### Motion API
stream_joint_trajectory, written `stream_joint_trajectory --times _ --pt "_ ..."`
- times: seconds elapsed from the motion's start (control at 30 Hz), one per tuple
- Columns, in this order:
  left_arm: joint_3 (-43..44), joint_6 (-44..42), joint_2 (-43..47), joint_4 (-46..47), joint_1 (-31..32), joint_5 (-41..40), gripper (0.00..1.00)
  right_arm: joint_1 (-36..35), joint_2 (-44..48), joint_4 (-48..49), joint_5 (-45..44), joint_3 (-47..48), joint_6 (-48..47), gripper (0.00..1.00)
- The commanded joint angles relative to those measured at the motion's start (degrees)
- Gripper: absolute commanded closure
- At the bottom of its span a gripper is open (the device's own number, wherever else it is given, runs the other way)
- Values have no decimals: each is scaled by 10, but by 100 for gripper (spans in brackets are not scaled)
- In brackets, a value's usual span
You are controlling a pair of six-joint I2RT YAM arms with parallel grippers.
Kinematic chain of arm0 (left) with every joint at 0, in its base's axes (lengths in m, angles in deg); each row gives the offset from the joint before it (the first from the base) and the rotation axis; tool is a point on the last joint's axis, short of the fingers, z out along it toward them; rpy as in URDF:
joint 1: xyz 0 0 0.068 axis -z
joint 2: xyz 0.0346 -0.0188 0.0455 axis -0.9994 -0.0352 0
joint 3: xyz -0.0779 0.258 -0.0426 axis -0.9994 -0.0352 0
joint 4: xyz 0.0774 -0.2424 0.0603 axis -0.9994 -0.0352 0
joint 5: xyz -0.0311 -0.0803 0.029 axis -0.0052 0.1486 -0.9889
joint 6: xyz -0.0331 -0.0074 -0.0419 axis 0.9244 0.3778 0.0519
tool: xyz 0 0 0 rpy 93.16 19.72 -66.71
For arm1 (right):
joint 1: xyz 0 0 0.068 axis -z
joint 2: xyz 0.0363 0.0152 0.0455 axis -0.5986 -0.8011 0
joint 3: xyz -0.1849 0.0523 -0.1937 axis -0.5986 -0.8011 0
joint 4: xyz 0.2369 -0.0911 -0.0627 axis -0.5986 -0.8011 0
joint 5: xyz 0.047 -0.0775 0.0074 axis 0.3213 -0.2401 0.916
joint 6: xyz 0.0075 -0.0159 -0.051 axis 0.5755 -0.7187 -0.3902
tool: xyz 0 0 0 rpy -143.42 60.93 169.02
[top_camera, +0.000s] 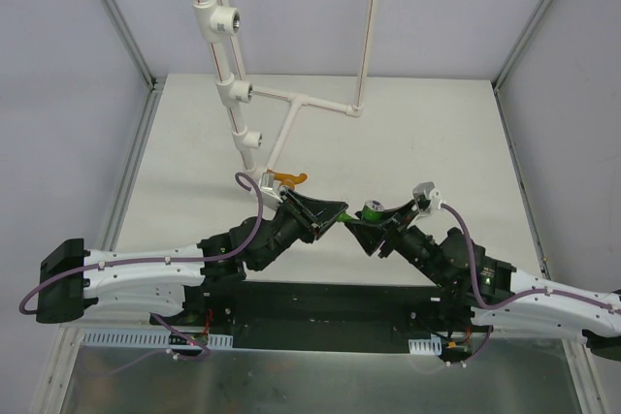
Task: Install the water faucets
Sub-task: Pick up the water faucet from the center of the board.
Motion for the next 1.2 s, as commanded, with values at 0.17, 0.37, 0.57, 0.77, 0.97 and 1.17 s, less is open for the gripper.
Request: stream_joint_trajectory --times 0.17,0.37,0.57,0.77,0.97,1.17 --pt "9 34 3 53 4 -1 100 -2 -10 45 7 17 -15 51" --pt "4 44 -6 81 2 -4 100 -1 -29 51 18 22 -11 48" --pt "3 43 -5 81 1 0 100 -2 -29 62 14 22 -18 49" --pt "0 46 -4 79 0 0 100 -1 -34 65 0 29 -30 59" --pt "-4 51 -4 81 0 1 100 -2 -31 79 -20 28 -40 47" --pt "-5 53 -4 83 0 1 100 -1 -30 87 -27 29 -46 48"
